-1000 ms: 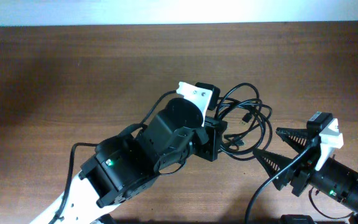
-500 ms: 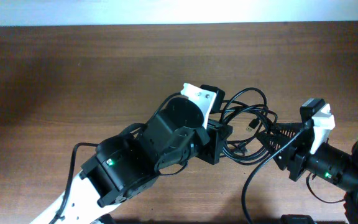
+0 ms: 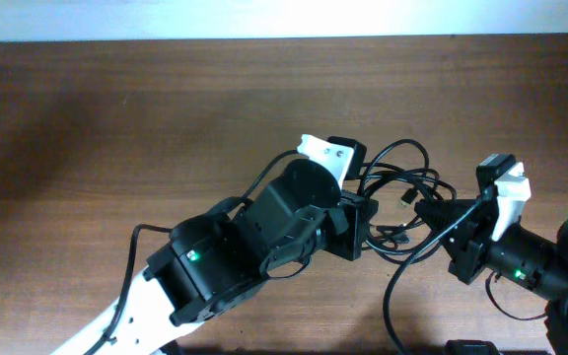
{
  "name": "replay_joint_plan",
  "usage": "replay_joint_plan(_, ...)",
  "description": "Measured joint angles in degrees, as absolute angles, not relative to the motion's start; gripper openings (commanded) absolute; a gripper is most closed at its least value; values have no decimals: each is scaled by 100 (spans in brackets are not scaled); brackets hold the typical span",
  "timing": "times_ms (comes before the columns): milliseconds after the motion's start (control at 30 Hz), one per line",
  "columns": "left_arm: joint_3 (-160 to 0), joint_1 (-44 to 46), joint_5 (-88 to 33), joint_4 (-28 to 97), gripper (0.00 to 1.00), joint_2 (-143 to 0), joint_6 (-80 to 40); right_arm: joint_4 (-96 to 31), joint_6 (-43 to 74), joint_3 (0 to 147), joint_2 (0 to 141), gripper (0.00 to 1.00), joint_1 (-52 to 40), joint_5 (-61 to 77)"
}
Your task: Untangle cables
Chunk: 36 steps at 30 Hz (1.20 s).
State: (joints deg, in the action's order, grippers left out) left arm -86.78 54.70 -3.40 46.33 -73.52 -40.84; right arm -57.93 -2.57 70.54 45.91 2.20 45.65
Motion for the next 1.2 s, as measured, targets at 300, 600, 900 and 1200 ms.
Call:
replay_joint_plan(300,-8678,5334,40,4724,0,-7352,-5953,-5769,331,7054,4633,4,220,4593)
replay_joint_plan(600,-8680,4648,217,5271,0,-7363,-6888,-5196,1658,7032,4322,4,198,4023)
replay_joint_plan(900,-8680,4589,252,5260,0,-7363,-7063,-5256,2060,7032,3946,22,193,3581)
replay_joint_plan(1200,-8656,4423,580,4536,0,-6967,-3911,-5330,2034,7032,3924,71,207,3124)
